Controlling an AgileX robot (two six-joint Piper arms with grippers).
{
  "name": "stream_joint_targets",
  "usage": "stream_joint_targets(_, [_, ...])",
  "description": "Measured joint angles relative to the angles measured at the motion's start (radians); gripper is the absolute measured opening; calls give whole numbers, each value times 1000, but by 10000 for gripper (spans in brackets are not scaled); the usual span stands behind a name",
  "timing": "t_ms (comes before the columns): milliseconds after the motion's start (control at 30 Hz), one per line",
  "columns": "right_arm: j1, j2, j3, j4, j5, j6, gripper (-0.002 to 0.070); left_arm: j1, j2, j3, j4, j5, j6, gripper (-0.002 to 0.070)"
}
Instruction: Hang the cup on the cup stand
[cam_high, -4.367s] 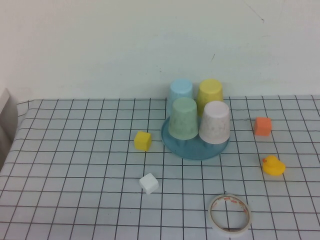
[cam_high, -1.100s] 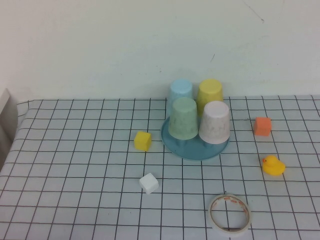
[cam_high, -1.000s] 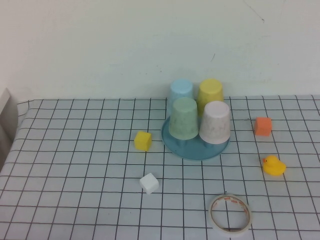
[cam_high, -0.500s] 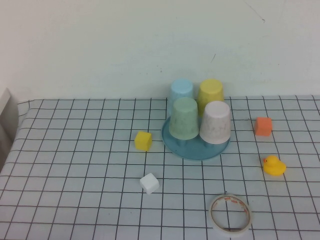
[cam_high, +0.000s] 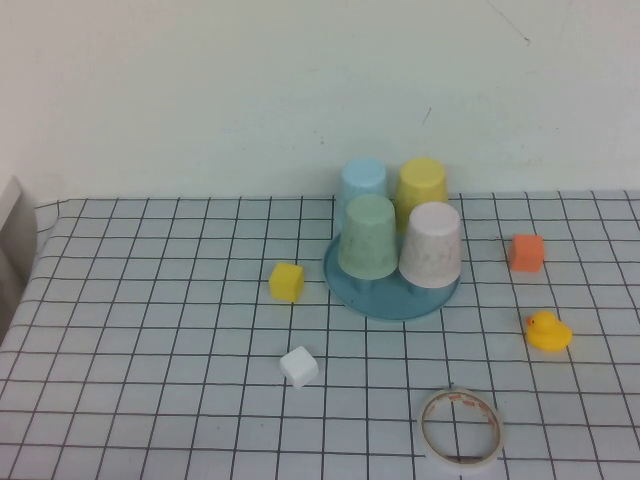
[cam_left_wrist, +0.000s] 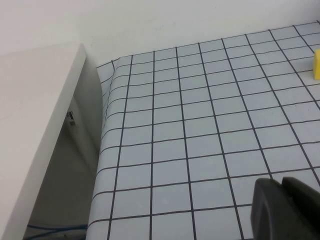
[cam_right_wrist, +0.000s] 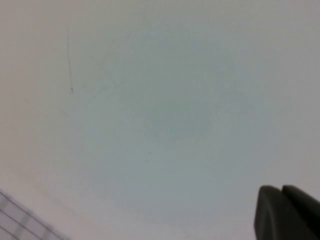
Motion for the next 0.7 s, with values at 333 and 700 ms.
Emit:
stream_joint_targets(333, [-4,0,61,-141,331,749,-1,0,0,0,0,0,2,-1])
stream_joint_targets(700, [-4,0,54,-376,547,1182,-1,0,0,0,0,0,2,-1])
